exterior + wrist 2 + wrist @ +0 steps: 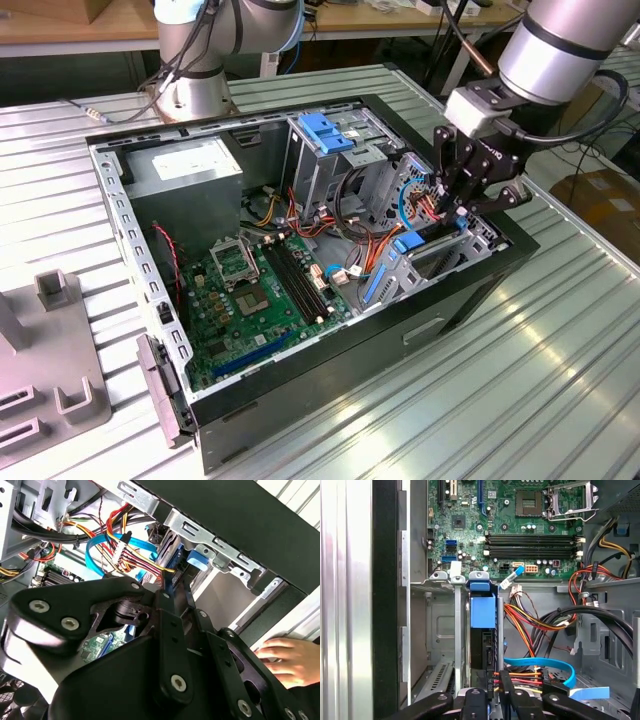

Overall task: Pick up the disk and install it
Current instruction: 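Insert the first disk wire, then insert the second disk wire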

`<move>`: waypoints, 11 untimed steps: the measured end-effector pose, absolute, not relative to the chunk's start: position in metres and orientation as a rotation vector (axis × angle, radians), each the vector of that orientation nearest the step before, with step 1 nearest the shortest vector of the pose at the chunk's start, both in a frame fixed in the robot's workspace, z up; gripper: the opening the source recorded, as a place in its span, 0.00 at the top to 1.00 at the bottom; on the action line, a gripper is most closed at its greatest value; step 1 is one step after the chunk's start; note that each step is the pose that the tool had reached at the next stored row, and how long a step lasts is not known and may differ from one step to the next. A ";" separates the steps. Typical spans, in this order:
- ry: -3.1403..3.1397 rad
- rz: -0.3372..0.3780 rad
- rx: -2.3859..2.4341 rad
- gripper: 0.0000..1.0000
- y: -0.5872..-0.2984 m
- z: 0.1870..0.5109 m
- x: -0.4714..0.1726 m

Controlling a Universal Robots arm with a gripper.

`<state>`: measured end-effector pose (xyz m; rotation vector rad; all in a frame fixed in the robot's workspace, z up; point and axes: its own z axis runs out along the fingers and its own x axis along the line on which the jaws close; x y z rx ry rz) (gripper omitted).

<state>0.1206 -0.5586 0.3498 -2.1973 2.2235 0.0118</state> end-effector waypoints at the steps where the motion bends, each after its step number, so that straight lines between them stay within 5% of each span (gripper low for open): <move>1: 2.224 0.012 -2.197 0.76 -0.559 0.350 0.121; 4: 2.224 0.012 -2.197 0.90 -0.559 0.350 0.121; 11: 2.224 0.011 -2.197 0.90 -0.559 0.351 0.121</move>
